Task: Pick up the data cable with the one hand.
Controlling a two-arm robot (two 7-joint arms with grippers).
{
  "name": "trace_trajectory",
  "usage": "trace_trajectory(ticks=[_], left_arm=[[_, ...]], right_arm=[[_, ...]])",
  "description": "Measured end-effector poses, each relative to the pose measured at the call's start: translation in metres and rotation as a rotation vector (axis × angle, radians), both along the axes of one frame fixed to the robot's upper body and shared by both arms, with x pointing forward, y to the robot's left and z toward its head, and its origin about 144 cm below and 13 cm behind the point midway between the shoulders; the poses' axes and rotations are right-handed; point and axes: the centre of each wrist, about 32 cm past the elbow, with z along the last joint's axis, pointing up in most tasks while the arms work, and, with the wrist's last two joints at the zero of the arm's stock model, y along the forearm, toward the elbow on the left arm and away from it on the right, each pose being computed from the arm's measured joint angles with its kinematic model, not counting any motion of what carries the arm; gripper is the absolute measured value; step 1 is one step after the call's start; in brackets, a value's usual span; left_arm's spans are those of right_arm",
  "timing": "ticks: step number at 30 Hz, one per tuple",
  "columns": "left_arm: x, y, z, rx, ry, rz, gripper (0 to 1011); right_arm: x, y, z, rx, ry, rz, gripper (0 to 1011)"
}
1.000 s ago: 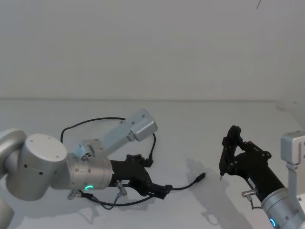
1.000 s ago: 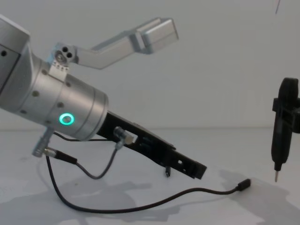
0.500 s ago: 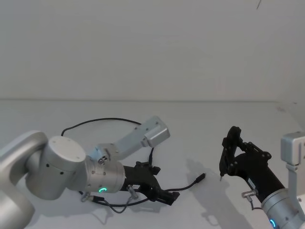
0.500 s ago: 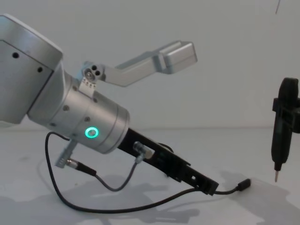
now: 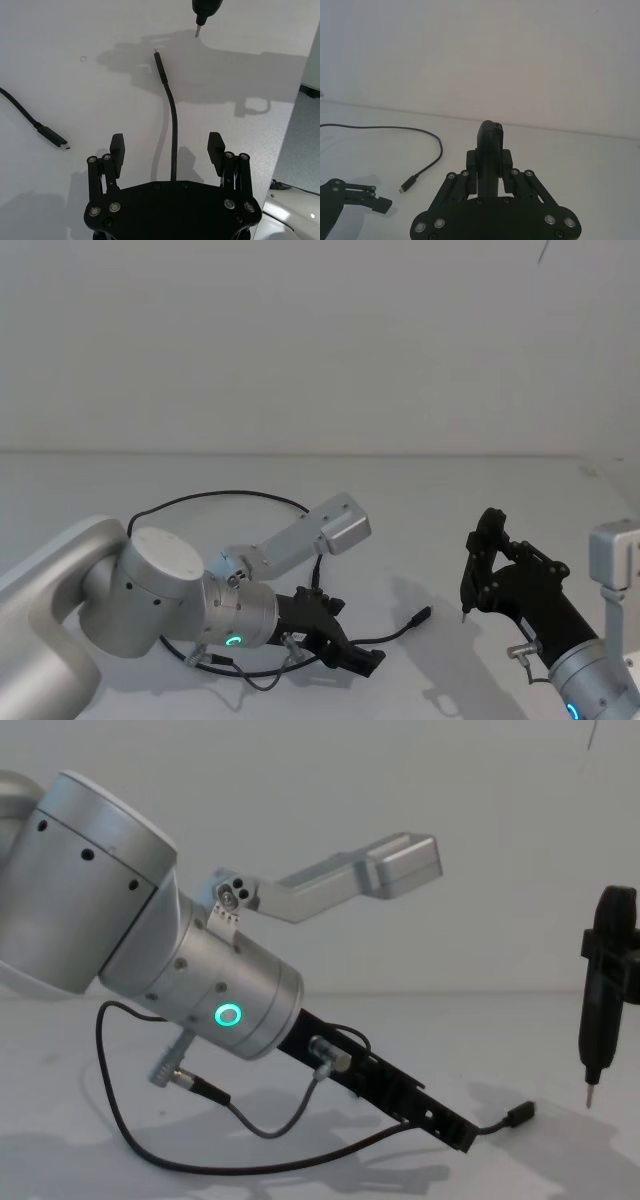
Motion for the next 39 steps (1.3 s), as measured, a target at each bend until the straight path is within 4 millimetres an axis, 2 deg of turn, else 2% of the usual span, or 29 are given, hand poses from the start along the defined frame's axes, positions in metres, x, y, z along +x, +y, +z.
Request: trace_trajectory(ticks=[10,17,20,22,26,39], left_arm=[[0.0027,-0.0042,-0.0014,0.007,0.009,0.001,1001],[0.0036,-0.0057,-0.0019,0.009,0.013,0.001,867],[0.004,-0.0061,-0.0021,0.01,0.014,0.002,780],[0.0041,-0.0063,-0.0021,0.01,0.014,0.001,684],[0.0043,-0.0067,-0.0022,0.011,0.015,0.001,605],[0.0046,-0.0073,-0.0024,0.013,0.016,0.002,170]], right_arm=[[0.0,0.0,0.0,0.0,0.0,0.0,279],[0.0,0.0,0.0,0.0,0.0,0.0,279],[0.0,0.0,0.0,0.0,0.0,0.0,279],[0.0,0.0,0.0,0.0,0.0,0.0,279],[0.0,0.0,0.0,0.0,0.0,0.0,279],[0.0,0.0,0.0,0.0,0.0,0.0,279]])
